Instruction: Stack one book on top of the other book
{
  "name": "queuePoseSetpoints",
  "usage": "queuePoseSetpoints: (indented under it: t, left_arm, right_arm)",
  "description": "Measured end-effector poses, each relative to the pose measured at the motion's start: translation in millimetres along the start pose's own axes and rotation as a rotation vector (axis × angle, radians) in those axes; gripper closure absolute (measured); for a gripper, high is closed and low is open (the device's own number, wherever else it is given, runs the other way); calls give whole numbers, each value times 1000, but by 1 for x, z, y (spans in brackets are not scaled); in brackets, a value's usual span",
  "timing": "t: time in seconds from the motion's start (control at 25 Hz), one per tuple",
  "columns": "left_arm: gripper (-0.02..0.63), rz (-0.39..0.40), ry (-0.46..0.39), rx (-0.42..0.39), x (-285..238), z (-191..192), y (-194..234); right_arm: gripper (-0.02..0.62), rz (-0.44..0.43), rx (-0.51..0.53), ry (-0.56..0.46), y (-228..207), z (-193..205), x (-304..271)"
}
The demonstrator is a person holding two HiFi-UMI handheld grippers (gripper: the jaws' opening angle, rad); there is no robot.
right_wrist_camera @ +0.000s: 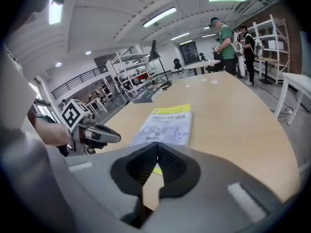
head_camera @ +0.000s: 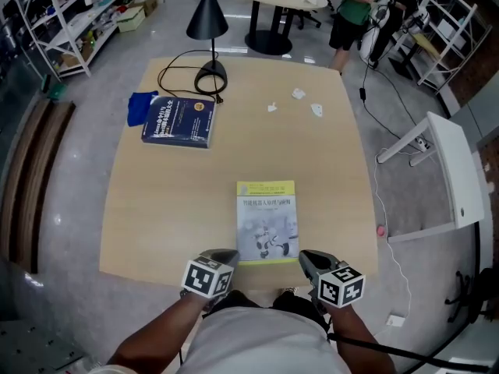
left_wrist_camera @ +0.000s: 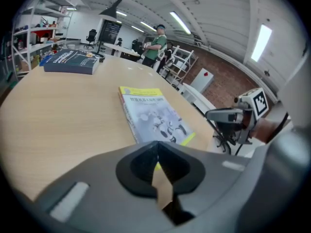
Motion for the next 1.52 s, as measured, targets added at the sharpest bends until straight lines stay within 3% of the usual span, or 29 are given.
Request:
queuePoseSetpoints:
  t: [0.2,0.4,0.68,1.0,1.24,1.4,1.52]
  left_arm:
    - [601,14,-71,-19,17,4,-16]
    - [601,-1,-126,20,35,26,-42]
    - [601,-60,-199,88,36,66,-107]
    - [601,-91,-226,67,42,120,-193]
    - [601,-159,-198,10,69,138,-199]
    - [601,-118,-238,20,84,130,-191]
    - [601,-100,-242,-27,91,124,-187]
  right_arm:
    - [592,-122,51,-45,36,-18,14]
    - [592,-148,150,-35,49,-12,42]
    - [592,-174,220,-83,52,41,99]
    - [594,-269,190,-139,60,104,149]
    - [594,-282,172,-180,72,117,158]
    - [594,-247,167,-190,78,121,159]
    - [594,-225,148,-190,89,123,152]
Point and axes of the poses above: the fingertips, and each gripper's own axes: x backward along the fingers, y to its left, z out of its underside, the point moved 8 cm from there along x, backward along the fingers, and after that the axes turned 6 degrees about y, right-handed, at the moved point
